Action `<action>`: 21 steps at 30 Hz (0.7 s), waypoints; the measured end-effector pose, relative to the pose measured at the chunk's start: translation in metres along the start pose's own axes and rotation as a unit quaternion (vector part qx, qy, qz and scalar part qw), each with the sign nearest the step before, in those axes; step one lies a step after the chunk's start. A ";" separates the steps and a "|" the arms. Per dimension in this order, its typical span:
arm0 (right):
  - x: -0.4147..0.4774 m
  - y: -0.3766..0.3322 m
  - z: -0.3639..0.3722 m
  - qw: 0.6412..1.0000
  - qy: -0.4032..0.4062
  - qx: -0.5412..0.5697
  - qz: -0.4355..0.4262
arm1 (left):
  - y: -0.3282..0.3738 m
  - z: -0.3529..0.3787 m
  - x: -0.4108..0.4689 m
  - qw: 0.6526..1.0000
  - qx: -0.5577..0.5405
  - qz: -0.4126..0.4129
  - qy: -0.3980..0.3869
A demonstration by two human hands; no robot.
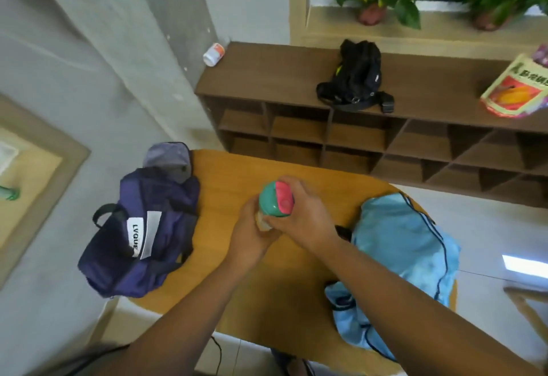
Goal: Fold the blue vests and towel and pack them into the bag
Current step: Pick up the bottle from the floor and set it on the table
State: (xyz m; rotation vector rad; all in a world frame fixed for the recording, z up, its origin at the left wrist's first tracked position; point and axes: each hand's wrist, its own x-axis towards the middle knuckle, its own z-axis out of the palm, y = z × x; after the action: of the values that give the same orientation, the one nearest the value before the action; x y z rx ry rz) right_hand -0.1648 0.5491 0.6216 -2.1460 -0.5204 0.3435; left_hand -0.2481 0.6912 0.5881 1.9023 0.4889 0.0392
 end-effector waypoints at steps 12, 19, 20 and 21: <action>0.175 -0.029 0.144 0.990 -0.101 -0.080 -0.055 | -0.102 -0.100 0.151 0.989 0.004 -0.051 0.142; 0.243 -0.013 0.197 0.981 -0.126 -0.134 -0.062 | -0.166 -0.118 0.217 0.991 0.084 -0.044 0.099; 0.251 -0.011 0.203 0.980 -0.128 -0.136 -0.064 | -0.172 -0.116 0.227 0.991 -0.010 -0.040 0.125; 0.258 -0.009 0.209 0.980 -0.131 -0.136 -0.065 | -0.180 -0.121 0.239 0.975 -0.153 -0.052 0.154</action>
State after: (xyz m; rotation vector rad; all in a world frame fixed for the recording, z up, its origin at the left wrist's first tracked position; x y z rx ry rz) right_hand -0.0294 0.8237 0.4937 -2.3263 -0.8988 0.5097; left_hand -0.1176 0.9363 0.4242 1.5701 0.7466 0.3269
